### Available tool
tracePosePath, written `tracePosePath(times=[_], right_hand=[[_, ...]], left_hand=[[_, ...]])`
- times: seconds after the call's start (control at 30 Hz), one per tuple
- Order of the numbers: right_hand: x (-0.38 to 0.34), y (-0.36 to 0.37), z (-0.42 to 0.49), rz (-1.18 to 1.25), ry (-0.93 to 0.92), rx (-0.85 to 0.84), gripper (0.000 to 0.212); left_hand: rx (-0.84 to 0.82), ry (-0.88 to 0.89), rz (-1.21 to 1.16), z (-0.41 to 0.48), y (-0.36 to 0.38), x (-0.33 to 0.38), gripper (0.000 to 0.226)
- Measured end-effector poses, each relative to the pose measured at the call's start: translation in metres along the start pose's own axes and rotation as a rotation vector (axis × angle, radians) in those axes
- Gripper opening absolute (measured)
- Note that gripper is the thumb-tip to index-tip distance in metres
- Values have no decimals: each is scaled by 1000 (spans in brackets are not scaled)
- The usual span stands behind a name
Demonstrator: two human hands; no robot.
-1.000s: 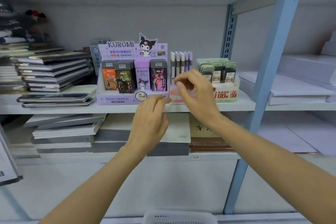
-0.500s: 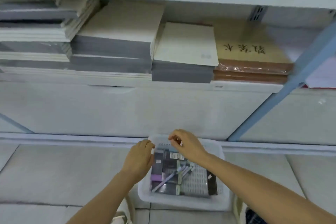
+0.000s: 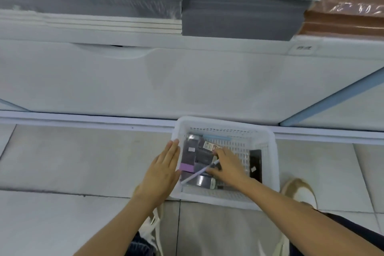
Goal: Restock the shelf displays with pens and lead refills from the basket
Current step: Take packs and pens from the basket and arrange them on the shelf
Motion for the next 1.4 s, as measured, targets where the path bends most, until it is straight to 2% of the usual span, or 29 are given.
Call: tracePosePath(times=[0.13,0.27,0.4,0.47,0.57,0.67,0.73,0.83,0.87,0.93,1.0,1.07,1.17,1.23,1.3,1.37,1.4], right_hand=[[-2,1,-2,136,36,-12,52],[-15,7,2,168,10,-123,45],[-13,-1,-3,238,-15,-90,21],[-7,-16,-2,260,13,-102,21],[0,-45,3,314,36,-202,27],[-1,-71,6,287,-23,-286,17],[-7,-80,7,296,-69,-303,22],[-14,-86,7,288,-154,-264,20],[-17,-86,7,293,-165,-263,19],[-20,-83,5,325,-169,-277,22],[-23,-78,4,350,-167,-287,30],[-27,-75,3,368,-169,-272,30],[-28,-78,4,522,-58,-165,27],[-19,-80,4,624,47,-66,26],[-4,-76,1,499,77,-33,18],[8,-63,-8,264,68,-128,16],[11,-53,-14,178,61,-194,24]], left_hand=[[-79,-12,60,-1,10,-1,66],[-92,-26,70,0,5,3,65],[-104,-22,45,-1,-1,3,61],[-104,-14,50,0,-5,4,59],[-31,-16,-33,9,-14,9,54],[73,44,-208,23,-23,26,55],[3,38,-409,34,-25,43,58],[-259,-69,-797,46,-25,63,57],[-330,-85,-853,47,-24,66,56],[-416,-82,-811,45,-16,67,55],[-427,-120,-775,42,-9,64,41],[-437,-189,-867,41,-6,60,32],[-518,-213,-971,38,-7,55,24],[-513,-266,-974,35,-5,48,26],[-472,-352,-975,31,-3,40,28],[-410,-430,-975,28,-1,33,26],[-370,-469,-963,26,-1,30,27]])
Point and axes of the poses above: each hand's wrist, its own z-axis towards the middle knuckle, its own y-axis out of the palm, x = y × z, the point moved 2 cm from there along z, towards the middle knuckle, and after that the axes turned 9 degrees about x, right-handed, at the moved point
